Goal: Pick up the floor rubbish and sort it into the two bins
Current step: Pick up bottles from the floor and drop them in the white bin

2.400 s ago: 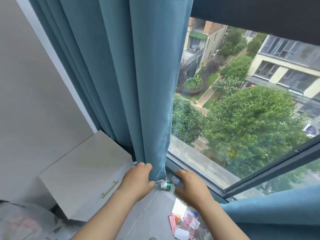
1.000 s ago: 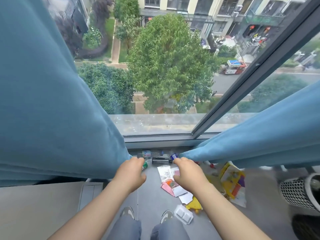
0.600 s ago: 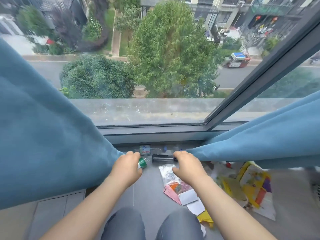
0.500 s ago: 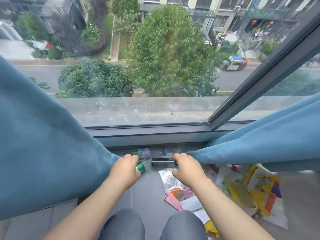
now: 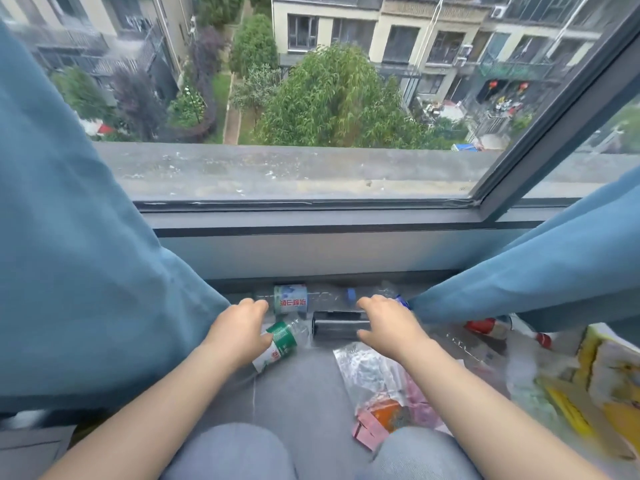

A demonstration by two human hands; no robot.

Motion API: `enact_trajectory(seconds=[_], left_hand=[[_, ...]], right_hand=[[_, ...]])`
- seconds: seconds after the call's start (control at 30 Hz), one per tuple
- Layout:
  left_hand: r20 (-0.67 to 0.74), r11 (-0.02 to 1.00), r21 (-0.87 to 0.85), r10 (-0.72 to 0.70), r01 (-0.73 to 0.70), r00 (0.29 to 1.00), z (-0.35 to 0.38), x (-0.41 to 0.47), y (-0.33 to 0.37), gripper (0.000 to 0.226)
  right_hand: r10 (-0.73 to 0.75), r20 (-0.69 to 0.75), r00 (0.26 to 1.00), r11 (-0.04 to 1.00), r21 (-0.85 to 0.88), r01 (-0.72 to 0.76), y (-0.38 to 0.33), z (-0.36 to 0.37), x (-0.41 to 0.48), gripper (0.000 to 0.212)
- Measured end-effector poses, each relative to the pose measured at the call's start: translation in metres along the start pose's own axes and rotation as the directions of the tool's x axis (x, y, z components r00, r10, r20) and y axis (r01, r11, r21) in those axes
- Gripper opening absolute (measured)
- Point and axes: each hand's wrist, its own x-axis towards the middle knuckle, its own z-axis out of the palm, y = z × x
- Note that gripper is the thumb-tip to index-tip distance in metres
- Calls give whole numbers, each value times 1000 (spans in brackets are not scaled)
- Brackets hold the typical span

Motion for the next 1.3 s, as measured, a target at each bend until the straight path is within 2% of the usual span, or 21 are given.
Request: enact_trajectory(seconds=[0.33,0.5,0.83,1.3], left_hand=[[-56,994,61,95,-92,994,47,13,-7,26],[-68,997,3,74,-74,995,68,12,-15,42],[-103,998,-27,46,-49,994,100,15,-25,49],[-36,999,-29,37,-38,999,120,26,-27,45]], right_hand=[[-81,-49,995,993,-88,77,13,43,13,43],[-113,-36,993,990,-95,109,12,63,21,46],[-65,-74,995,993,-103,57,14,81,48,43],[-48,-51,998,989,-145,40,21,97,58,48]])
